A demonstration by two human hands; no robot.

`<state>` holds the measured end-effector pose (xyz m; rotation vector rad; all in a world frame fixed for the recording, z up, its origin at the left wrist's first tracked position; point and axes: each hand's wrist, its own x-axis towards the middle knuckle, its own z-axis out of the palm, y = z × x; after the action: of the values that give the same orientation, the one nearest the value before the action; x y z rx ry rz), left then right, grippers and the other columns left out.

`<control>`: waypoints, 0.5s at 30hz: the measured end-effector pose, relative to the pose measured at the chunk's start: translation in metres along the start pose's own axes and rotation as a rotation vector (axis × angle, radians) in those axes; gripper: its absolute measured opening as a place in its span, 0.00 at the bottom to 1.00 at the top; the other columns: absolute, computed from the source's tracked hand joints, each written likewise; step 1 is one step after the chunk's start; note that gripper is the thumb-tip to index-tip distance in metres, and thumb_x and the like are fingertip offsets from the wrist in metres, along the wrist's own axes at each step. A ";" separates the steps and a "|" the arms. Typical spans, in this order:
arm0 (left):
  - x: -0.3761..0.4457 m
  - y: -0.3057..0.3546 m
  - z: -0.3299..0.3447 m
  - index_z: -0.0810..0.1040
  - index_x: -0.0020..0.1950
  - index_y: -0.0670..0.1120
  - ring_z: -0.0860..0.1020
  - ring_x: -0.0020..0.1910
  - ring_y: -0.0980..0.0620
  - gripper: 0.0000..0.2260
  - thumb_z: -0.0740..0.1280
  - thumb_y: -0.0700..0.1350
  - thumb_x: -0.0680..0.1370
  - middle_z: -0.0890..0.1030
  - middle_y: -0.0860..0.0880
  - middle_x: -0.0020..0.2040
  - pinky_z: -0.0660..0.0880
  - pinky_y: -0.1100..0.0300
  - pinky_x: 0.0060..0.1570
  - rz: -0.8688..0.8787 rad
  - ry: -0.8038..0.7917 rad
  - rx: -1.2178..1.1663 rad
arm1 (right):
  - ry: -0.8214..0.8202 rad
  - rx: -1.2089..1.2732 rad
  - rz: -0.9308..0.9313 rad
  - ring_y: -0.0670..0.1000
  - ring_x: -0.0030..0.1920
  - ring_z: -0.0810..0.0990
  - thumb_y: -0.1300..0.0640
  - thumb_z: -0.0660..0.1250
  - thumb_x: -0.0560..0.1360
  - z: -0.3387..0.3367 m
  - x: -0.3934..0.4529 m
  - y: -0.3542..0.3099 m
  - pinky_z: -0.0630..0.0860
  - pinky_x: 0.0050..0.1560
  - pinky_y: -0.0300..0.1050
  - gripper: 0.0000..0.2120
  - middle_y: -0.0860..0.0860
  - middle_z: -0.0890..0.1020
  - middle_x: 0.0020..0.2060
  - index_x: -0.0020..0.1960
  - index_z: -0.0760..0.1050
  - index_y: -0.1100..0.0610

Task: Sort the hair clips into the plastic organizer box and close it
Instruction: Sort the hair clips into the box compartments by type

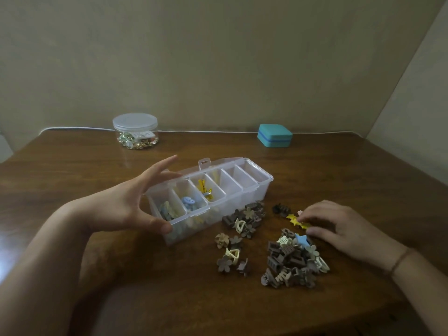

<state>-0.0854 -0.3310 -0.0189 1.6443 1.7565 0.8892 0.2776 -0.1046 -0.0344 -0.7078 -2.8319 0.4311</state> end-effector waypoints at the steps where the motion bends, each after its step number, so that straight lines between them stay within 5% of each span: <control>1: 0.000 0.000 0.000 0.48 0.73 0.73 0.65 0.68 0.72 0.54 0.80 0.63 0.57 0.66 0.75 0.68 0.64 0.79 0.59 -0.001 -0.001 0.001 | 0.025 0.007 0.016 0.34 0.59 0.73 0.52 0.68 0.75 0.000 -0.001 -0.001 0.74 0.59 0.40 0.16 0.31 0.77 0.53 0.55 0.72 0.32; 8: 0.000 0.000 0.000 0.48 0.73 0.74 0.64 0.68 0.73 0.53 0.79 0.62 0.57 0.66 0.76 0.67 0.65 0.76 0.60 -0.009 -0.003 0.019 | 0.320 0.227 0.112 0.39 0.44 0.82 0.58 0.72 0.72 -0.008 0.016 -0.027 0.79 0.42 0.33 0.12 0.41 0.83 0.44 0.49 0.79 0.41; 12: 0.001 0.000 -0.001 0.48 0.73 0.74 0.65 0.67 0.73 0.53 0.80 0.61 0.58 0.66 0.76 0.66 0.65 0.79 0.58 -0.021 -0.011 0.006 | 0.304 0.575 0.027 0.47 0.31 0.82 0.63 0.73 0.72 -0.010 0.056 -0.090 0.79 0.33 0.37 0.08 0.52 0.85 0.40 0.49 0.81 0.54; 15: 0.001 0.001 -0.001 0.48 0.72 0.75 0.65 0.67 0.73 0.53 0.80 0.60 0.58 0.66 0.76 0.67 0.66 0.78 0.58 -0.029 -0.024 -0.007 | 0.223 0.649 -0.031 0.42 0.25 0.77 0.61 0.74 0.72 -0.004 0.088 -0.137 0.74 0.27 0.37 0.07 0.52 0.85 0.39 0.48 0.80 0.55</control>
<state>-0.0861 -0.3303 -0.0174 1.6139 1.7546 0.8583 0.1435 -0.1767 0.0232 -0.5267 -2.2786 1.1117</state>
